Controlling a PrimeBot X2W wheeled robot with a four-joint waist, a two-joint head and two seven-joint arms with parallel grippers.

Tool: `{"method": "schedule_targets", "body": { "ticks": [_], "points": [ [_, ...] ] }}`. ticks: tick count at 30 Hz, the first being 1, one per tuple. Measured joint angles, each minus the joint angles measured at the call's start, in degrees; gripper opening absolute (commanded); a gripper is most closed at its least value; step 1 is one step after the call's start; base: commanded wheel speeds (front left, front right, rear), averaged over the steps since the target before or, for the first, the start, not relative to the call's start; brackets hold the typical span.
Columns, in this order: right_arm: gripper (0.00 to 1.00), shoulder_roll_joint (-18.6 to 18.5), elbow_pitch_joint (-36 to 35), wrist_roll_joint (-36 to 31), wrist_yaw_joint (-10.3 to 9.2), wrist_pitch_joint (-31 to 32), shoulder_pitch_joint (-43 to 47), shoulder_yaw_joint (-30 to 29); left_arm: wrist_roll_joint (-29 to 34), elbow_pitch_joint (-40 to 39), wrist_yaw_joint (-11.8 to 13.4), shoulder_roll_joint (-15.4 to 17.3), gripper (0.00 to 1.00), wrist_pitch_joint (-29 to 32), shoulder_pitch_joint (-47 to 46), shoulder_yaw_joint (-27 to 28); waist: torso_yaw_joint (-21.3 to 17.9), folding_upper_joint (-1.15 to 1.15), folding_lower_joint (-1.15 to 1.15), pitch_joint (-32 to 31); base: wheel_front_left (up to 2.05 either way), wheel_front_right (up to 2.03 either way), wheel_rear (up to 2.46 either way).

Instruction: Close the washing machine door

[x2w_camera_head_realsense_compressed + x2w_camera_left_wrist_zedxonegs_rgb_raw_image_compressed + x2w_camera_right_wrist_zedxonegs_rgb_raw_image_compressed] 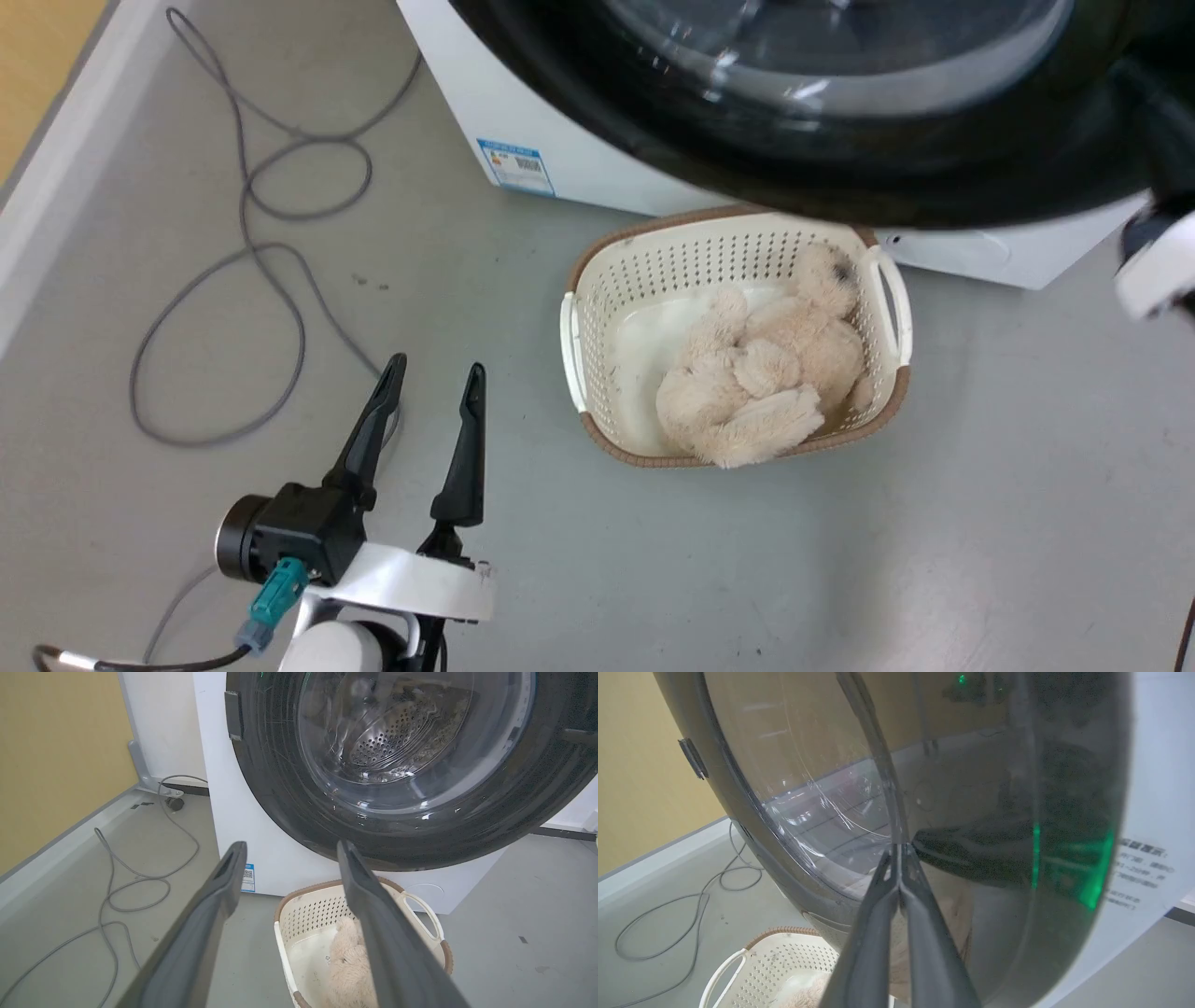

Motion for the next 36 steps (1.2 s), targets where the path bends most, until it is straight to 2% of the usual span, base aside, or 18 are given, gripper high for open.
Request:
{"method": "schedule_targets", "body": {
  "ticks": [10, 16, 22, 29, 36],
  "points": [
    [0.0, 1.8, 10.0, 0.1, 0.32, 1.9, -9.4, -3.4, -0.4, 0.0, 0.6, 0.0, 1.0, 0.0, -1.6, -0.8, 0.6, 0.0, 0.0, 2.3, 0.0, 0.0, 0.0],
    [0.0, 3.9, 13.8, -0.1, 0.54, 1.9, -11.6, -4.1, -0.9, 0.1, 1.0, -0.1, 1.0, 0.0, -1.9, -0.9, 0.7, 0.0, 0.0, 2.4, 0.0, 0.0, 0.0],
    [0.0, 4.6, 15.5, -0.2, 0.45, -1.1, -11.6, -3.6, -0.9, 0.8, 1.3, -0.1, 1.0, 0.0, -1.9, -0.5, 0.1, 0.0, 0.0, 0.3, 0.0, 0.0, 0.0],
    [0.0, 4.9, 14.6, 0.6, -0.05, -6.2, -6.6, -0.8, -0.3, 2.2, 1.3, -0.1, 1.0, 0.0, -0.9, 0.8, -1.7, 0.0, -0.01, -4.6, 0.0, 0.0, 0.0],
    [0.0, 6.1, 8.4, 2.3, -0.05, -8.5, 3.9, 0.4, 0.8, 3.4, 1.3, -0.1, 1.0, 0.0, 2.6, 2.4, -4.8, 0.0, -0.01, -10.8, 0.0, 0.0, 0.0]
  ]
}}
